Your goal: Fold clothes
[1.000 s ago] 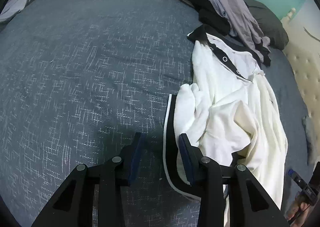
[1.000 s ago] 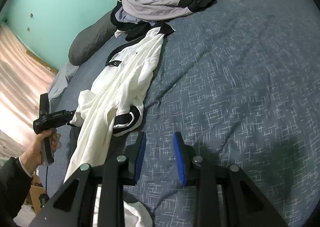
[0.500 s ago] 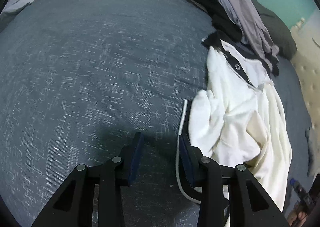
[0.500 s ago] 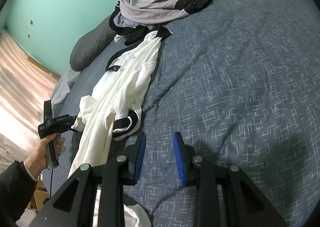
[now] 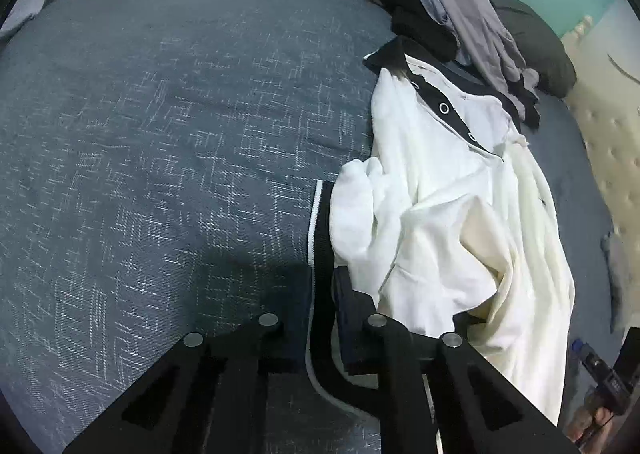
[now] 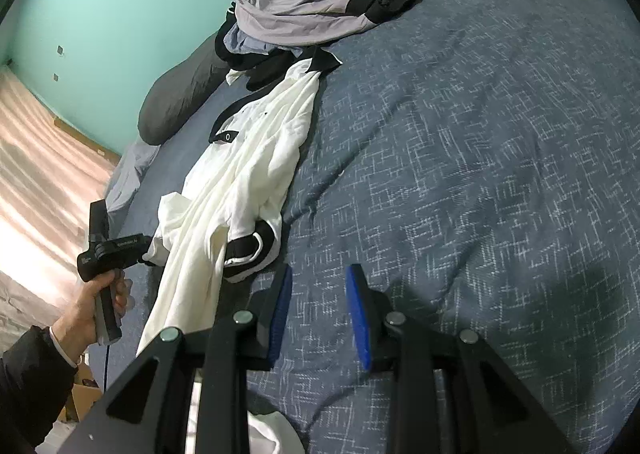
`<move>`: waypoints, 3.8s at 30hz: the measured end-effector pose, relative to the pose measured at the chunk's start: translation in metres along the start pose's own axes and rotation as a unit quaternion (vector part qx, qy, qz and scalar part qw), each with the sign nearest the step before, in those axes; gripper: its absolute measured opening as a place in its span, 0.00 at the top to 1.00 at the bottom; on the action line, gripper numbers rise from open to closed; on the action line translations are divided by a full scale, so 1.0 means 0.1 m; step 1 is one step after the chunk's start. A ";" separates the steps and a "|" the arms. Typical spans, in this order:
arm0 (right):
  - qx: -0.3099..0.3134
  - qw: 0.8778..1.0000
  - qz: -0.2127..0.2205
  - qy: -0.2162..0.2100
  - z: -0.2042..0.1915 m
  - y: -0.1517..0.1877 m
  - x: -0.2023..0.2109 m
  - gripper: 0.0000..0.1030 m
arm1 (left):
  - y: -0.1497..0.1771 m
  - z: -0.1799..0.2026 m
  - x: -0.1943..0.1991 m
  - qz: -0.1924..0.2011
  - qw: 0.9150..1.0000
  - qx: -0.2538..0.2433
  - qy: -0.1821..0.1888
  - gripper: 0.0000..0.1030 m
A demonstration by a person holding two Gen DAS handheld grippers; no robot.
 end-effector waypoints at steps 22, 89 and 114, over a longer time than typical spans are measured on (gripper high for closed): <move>-0.012 1.000 0.008 -0.014 0.00 -0.01 0.05 0.73 | -0.31 -0.33 1.11 0.108 0.991 0.012 -0.078 0.96; -0.010 1.000 -0.002 -0.011 -0.02 0.04 -0.02 0.73 | -0.23 -0.96 0.85 0.105 0.987 0.121 -0.013 0.72; -0.002 1.000 -0.014 -0.001 -0.04 0.07 -0.14 0.73 | -0.48 -1.57 0.64 0.167 0.969 0.180 0.002 0.61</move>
Point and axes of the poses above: each gripper's, at about its wrist camera, not at the fingertips, and x roughly against the way its jaws point, z to its right, y to its underside, the point moved 2 cm from there along -x, roughly the way its jaws point, and after that the axes turned 12 degrees about y, right-handed, at the moved point
